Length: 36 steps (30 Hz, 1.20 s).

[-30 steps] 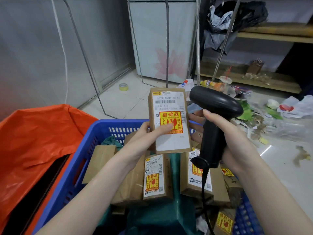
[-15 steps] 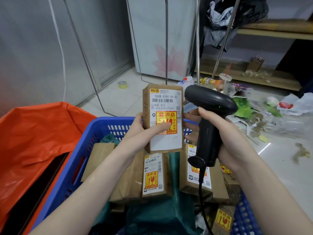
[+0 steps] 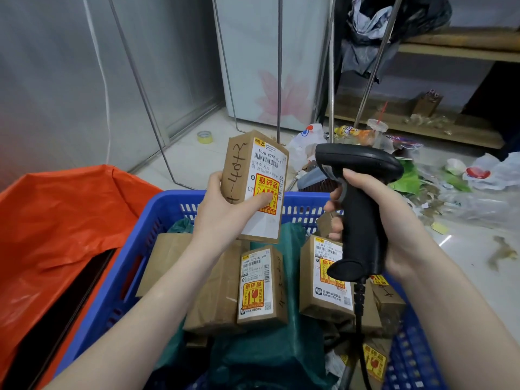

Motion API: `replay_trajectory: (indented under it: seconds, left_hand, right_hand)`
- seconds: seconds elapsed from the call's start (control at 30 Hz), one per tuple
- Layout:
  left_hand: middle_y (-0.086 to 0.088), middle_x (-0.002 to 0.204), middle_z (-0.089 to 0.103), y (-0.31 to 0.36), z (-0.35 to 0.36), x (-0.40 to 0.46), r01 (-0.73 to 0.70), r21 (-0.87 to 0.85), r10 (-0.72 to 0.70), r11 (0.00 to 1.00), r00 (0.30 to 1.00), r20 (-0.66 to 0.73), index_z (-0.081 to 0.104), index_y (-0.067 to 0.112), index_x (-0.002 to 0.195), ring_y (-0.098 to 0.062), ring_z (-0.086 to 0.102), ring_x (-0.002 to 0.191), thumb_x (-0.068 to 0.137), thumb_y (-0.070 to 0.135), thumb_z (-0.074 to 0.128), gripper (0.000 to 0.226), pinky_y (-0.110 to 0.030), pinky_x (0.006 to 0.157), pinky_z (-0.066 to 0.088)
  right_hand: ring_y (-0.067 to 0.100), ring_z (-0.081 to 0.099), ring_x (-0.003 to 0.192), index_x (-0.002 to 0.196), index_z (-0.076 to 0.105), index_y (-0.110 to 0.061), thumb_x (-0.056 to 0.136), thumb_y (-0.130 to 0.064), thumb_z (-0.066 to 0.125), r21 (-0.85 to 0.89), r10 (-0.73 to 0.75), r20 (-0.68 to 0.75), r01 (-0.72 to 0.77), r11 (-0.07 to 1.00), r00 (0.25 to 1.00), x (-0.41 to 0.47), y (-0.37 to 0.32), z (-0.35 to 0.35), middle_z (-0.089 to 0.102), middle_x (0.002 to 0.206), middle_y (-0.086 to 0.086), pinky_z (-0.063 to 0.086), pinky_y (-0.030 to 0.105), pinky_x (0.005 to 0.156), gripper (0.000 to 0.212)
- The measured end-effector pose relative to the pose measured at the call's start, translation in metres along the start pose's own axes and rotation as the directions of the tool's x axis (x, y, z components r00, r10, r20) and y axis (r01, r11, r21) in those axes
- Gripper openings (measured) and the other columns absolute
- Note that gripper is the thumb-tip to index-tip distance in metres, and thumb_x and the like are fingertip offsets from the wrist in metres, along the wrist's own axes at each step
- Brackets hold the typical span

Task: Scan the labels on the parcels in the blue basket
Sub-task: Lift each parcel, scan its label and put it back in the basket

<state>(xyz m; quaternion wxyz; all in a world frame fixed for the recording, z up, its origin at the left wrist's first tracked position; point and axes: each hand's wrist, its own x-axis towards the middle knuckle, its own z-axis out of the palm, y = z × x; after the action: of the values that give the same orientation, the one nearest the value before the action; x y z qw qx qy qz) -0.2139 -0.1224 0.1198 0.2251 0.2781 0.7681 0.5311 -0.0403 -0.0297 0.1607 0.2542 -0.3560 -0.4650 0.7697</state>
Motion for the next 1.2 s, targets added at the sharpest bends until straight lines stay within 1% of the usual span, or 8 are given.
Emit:
replay_trajectory:
  seconds: [0.1, 0.2, 0.37, 0.5, 0.7, 0.9, 1.2]
  left_hand:
    - [0.010, 0.117, 0.061, -0.0014, 0.0000, 0.0011, 0.003, 0.044, -0.002, 0.999, 1.000, -0.021, 0.039, 0.033, 0.122, -0.011, 0.060, 0.105, 0.069, 0.045, 0.076, 0.066, -0.038, 0.085, 0.054]
    - [0.009, 0.118, 0.060, -0.0014, 0.0000, 0.0012, 0.010, 0.054, -0.008, 0.998, 1.000, -0.024, 0.038, 0.033, 0.122, -0.011, 0.060, 0.105, 0.069, 0.045, 0.076, 0.066, -0.038, 0.085, 0.054]
    - [0.009, 0.118, 0.060, -0.0013, -0.0001, 0.0017, 0.010, 0.064, -0.009, 0.998, 1.000, -0.023, 0.037, 0.035, 0.118, -0.012, 0.060, 0.106, 0.069, 0.045, 0.076, 0.064, -0.041, 0.087, 0.054]
    - [0.009, 0.118, 0.060, -0.0014, -0.0003, 0.0019, 0.010, 0.066, -0.008, 0.998, 1.000, -0.024, 0.038, 0.034, 0.120, -0.012, 0.060, 0.105, 0.068, 0.046, 0.076, 0.065, -0.040, 0.086, 0.054]
    - [0.009, 0.117, 0.060, -0.0010, 0.0010, 0.0019, 0.011, 0.082, -0.009, 0.997, 1.000, -0.022, 0.036, 0.035, 0.117, -0.012, 0.060, 0.104, 0.070, 0.045, 0.075, 0.062, -0.041, 0.086, 0.054]
    - [0.008, 0.119, 0.059, -0.0010, 0.0010, 0.0019, 0.007, 0.095, -0.005, 0.995, 1.000, -0.024, 0.036, 0.033, 0.119, -0.013, 0.059, 0.105, 0.070, 0.044, 0.075, 0.063, -0.041, 0.087, 0.054]
    - [0.007, 0.118, 0.060, -0.0006, 0.0014, 0.0022, 0.016, 0.099, -0.013, 0.995, 1.000, -0.026, 0.037, 0.033, 0.120, -0.015, 0.061, 0.106, 0.069, 0.046, 0.076, 0.065, -0.045, 0.088, 0.054]
  right_hand:
    - [0.016, 0.050, 0.040, 0.072, 0.058, -0.009, 0.083, -0.039, 0.061, -0.023, 0.015, 0.014, -0.015, 1.000, 1.000, -0.0012, -0.0010, 0.0012, 0.062, 0.062, 0.007, 0.048, 0.024, 0.042, 0.032]
    - [0.015, 0.049, 0.039, 0.072, 0.059, -0.008, 0.077, -0.037, 0.065, -0.050, 0.015, 0.016, -0.014, 0.999, 1.000, -0.0025, -0.0012, 0.0032, 0.064, 0.061, 0.007, 0.047, 0.024, 0.040, 0.030]
    - [0.013, 0.048, 0.038, 0.070, 0.057, -0.008, 0.085, -0.027, 0.062, -0.026, 0.028, -0.001, -0.028, 0.999, 1.000, -0.0035, -0.0017, 0.0036, 0.062, 0.058, 0.006, 0.047, 0.023, 0.040, 0.025]
    - [0.014, 0.048, 0.039, 0.069, 0.057, -0.008, 0.085, -0.027, 0.061, -0.043, 0.031, -0.005, -0.031, 0.999, 1.000, -0.0037, -0.0021, 0.0031, 0.061, 0.056, 0.005, 0.047, 0.023, 0.040, 0.025]
    - [0.014, 0.047, 0.038, 0.068, 0.056, -0.008, 0.085, -0.025, 0.060, -0.059, 0.034, 0.009, -0.033, 0.998, 0.999, -0.0046, -0.0020, 0.0038, 0.059, 0.056, 0.006, 0.047, 0.023, 0.039, 0.025]
    - [0.014, 0.047, 0.038, 0.066, 0.056, -0.008, 0.084, -0.024, 0.060, -0.067, 0.032, 0.018, -0.031, 0.997, 0.999, -0.0045, -0.0024, 0.0039, 0.059, 0.057, 0.006, 0.047, 0.024, 0.039, 0.025]
    - [0.014, 0.046, 0.037, 0.064, 0.055, -0.007, 0.084, -0.023, 0.060, -0.060, 0.030, 0.030, -0.028, 0.998, 0.999, -0.0029, -0.0010, 0.0029, 0.058, 0.057, 0.007, 0.045, 0.022, 0.039, 0.026]
